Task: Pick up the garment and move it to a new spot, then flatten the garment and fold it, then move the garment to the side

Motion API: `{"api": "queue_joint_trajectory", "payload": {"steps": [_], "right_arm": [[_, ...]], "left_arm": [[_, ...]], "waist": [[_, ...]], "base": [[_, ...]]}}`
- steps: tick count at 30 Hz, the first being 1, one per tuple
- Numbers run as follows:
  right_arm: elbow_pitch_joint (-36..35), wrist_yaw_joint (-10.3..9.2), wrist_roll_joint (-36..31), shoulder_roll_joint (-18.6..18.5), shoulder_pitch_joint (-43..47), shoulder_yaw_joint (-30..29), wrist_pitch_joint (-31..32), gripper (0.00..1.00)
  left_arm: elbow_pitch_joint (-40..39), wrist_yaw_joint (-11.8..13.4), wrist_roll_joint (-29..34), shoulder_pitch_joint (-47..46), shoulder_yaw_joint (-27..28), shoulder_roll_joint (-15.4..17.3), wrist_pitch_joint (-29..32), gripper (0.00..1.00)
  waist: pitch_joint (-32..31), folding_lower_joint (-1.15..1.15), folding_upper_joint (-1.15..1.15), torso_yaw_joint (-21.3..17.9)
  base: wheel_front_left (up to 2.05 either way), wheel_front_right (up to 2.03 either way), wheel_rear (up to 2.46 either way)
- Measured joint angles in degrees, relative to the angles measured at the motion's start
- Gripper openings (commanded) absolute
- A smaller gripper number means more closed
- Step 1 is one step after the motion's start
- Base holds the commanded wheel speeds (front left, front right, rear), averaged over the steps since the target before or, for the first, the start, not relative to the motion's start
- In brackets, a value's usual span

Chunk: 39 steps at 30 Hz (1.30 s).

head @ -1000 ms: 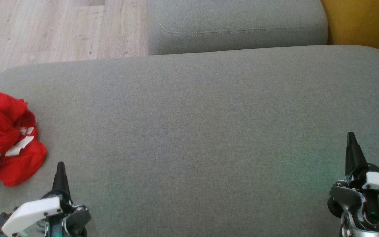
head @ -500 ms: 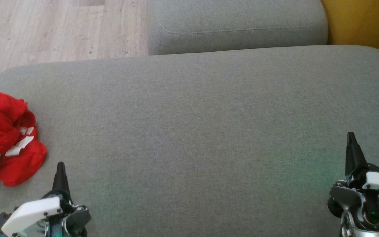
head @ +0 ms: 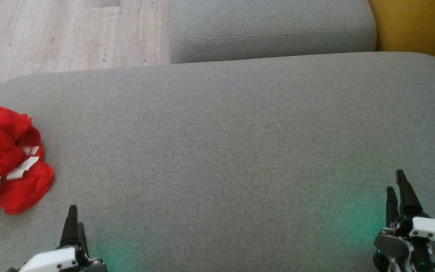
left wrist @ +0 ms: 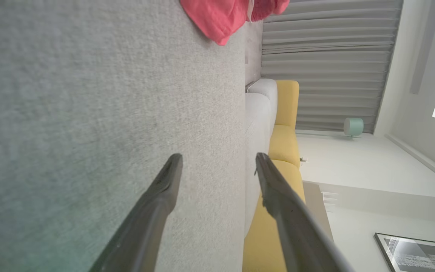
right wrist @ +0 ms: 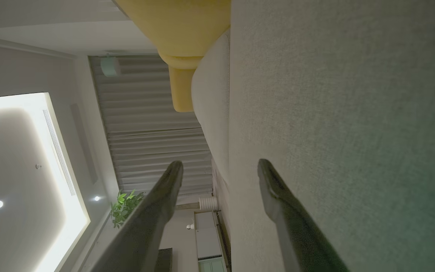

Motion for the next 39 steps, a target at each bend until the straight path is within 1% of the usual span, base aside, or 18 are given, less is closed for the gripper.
{"api": "queue_joint_trajectory", "payload": {"steps": [7, 22, 30, 39], "right_arm": [[0.0, 0.0, -2.4, 0.0, 0.1, 0.8, -1.1, 1.0], [0.7, 0.0, -13.0, -0.1, -1.0, 2.0, -3.7, 1.0], [0.8, 0.0, -19.7, -0.1, -1.3, 3.4, -4.9, 1.0], [1.3, 0.0, -25.8, -0.1, -1.5, 3.9, -6.3, 1.0]], "left_arm": [[-0.2, 0.0, 2.8, 0.1, 0.0, 0.0, -1.2, 1.0], [-0.3, 0.0, 15.1, 0.0, -0.1, 0.0, -3.7, 1.0], [-0.4, 0.0, 22.3, -0.1, -0.3, 0.0, -4.8, 1.0], [-0.4, 0.4, 28.5, -0.3, -0.6, 0.0, -6.3, 1.0]], "waist": [[0.0, 0.0, 0.0, -0.1], [0.1, 0.0, 0.0, -0.2], [0.3, 0.0, 0.0, -0.3], [0.4, 0.0, 0.0, -0.3]], "base": [[0.0, 0.0, 0.0], [0.0, 0.0, 0.0], [0.0, 0.0, 0.0], [0.0, 0.0, 0.0]]}}
